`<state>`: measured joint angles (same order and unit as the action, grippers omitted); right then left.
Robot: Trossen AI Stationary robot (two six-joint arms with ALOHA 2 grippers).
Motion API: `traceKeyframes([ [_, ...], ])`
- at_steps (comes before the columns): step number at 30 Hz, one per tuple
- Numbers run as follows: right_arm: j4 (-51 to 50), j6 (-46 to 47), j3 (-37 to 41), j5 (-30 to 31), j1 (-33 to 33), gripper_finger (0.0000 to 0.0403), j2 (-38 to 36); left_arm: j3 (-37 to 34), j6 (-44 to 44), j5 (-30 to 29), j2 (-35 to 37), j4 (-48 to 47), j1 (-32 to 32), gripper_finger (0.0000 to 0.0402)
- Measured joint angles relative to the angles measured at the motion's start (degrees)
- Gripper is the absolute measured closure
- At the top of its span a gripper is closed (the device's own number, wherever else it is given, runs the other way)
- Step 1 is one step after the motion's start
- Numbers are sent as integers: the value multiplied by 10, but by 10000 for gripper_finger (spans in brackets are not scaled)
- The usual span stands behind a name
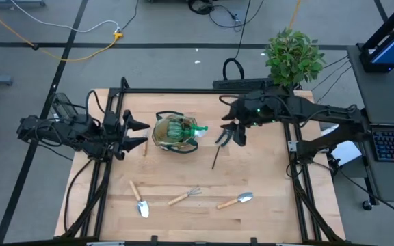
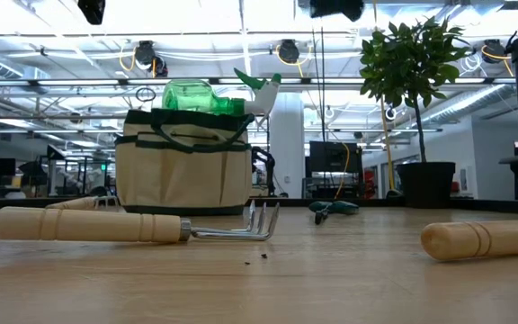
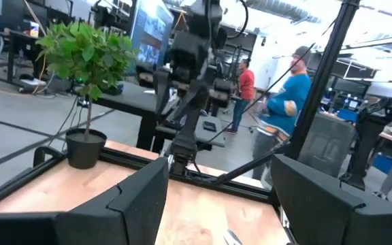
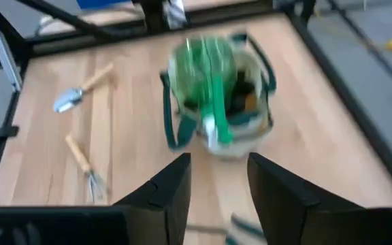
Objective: Pick & Place Garden tools in Gardening bag
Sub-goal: Put the green spray bottle into the gardening bag
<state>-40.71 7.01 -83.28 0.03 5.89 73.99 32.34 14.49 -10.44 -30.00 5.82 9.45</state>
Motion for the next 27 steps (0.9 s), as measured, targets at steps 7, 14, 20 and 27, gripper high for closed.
traceKeyframes([
  [7,13,43,102,-2,0,214,-16,0,2,0,-12,-1,-1,135],
  [14,155,24,209,-2,10,136,-9,0,22,-1,-28,0,-1,135],
  [20,281,12,267,-2,25,93,-9,0,43,-1,-37,3,-1,135],
  [27,404,-11,299,-3,36,83,12,0,43,-1,-38,4,-1,135],
])
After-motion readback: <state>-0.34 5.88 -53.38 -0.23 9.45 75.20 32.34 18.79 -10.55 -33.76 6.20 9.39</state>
